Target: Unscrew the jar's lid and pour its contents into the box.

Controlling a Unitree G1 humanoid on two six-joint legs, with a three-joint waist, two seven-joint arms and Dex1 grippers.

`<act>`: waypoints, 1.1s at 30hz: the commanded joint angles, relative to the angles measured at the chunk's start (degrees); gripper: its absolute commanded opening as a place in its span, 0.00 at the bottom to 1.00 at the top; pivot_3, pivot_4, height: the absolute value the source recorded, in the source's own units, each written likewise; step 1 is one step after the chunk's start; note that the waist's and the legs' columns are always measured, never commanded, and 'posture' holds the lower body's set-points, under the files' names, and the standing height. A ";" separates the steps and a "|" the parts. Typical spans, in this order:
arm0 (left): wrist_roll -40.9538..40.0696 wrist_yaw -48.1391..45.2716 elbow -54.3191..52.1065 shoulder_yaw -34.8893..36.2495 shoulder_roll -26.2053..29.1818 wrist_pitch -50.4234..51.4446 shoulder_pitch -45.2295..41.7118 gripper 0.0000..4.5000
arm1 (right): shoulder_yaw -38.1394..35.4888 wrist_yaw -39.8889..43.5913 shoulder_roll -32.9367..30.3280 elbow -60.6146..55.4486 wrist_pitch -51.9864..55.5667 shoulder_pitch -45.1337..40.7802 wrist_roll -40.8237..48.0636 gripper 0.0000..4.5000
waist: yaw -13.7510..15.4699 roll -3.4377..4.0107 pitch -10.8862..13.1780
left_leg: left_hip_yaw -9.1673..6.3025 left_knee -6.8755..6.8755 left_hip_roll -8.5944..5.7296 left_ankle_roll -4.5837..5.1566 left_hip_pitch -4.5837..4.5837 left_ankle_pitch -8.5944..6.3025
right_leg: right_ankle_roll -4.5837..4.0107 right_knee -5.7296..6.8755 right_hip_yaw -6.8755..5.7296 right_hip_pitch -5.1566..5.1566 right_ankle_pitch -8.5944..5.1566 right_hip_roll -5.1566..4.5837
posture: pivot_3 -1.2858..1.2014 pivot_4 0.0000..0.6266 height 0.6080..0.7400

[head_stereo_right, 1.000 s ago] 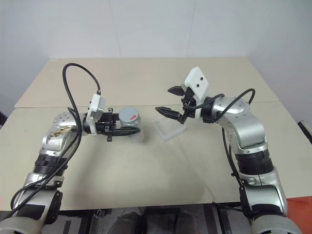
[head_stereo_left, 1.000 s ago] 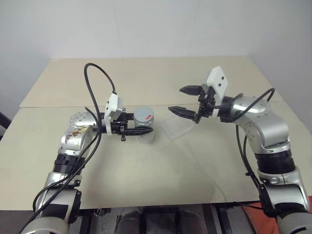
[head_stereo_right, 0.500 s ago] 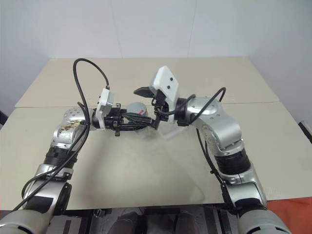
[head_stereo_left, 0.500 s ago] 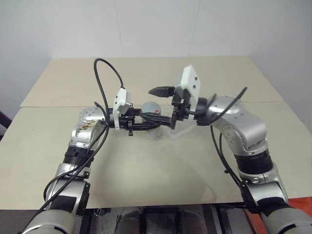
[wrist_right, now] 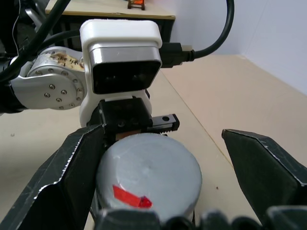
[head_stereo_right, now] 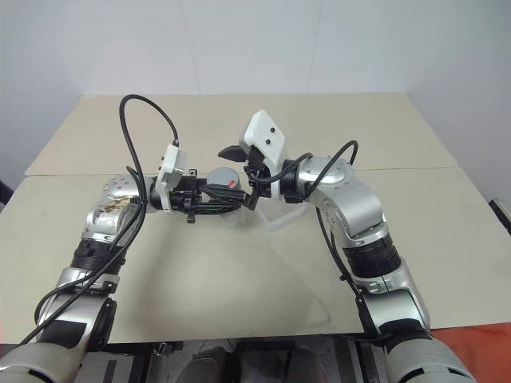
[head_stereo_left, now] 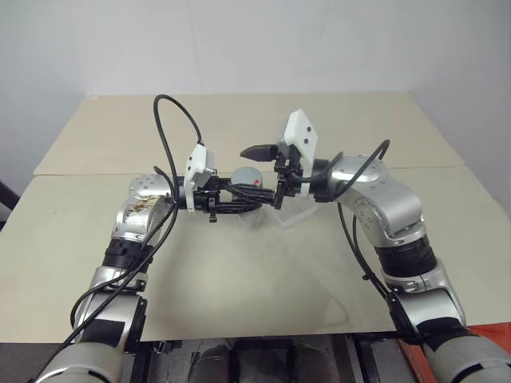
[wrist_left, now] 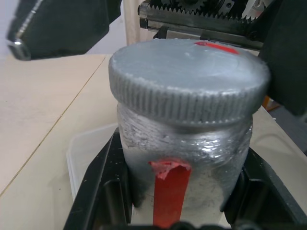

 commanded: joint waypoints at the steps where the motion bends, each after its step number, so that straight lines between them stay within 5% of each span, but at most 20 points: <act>1: -0.75 -0.77 -1.99 0.96 0.99 -0.69 -0.43 0.43 | -3.22 -0.25 -1.99 0.50 -1.78 -0.40 -0.92 0.99 | 0.00 0.00 0.00 | 0.00 0.00 0.00 0.00 0.00 0.00 | 0.00 0.00 0.00 0.00 0.00 0.00 | 0.52 0.24 1.00; 23: -1.00 -1.14 -3.31 1.29 2.72 0.07 0.87 0.43 | -11.47 0.06 -10.59 -0.29 -2.21 3.90 1.98 0.99 | -0.11 0.00 0.00 | 0.05 -0.02 0.02 0.00 -0.01 0.00 | 0.00 -0.02 0.02 -0.02 0.00 -0.01 | 0.52 0.24 1.00; 33: 0.25 0.23 0.94 0.66 -0.16 -1.44 -2.11 0.43 | -8.20 0.35 -5.40 -7.45 1.44 2.31 6.29 0.99 | 0.08 0.00 0.00 | 0.01 0.00 0.01 0.00 -0.01 0.00 | 0.00 -0.01 0.01 0.01 0.00 -0.01 | 0.52 0.24 1.00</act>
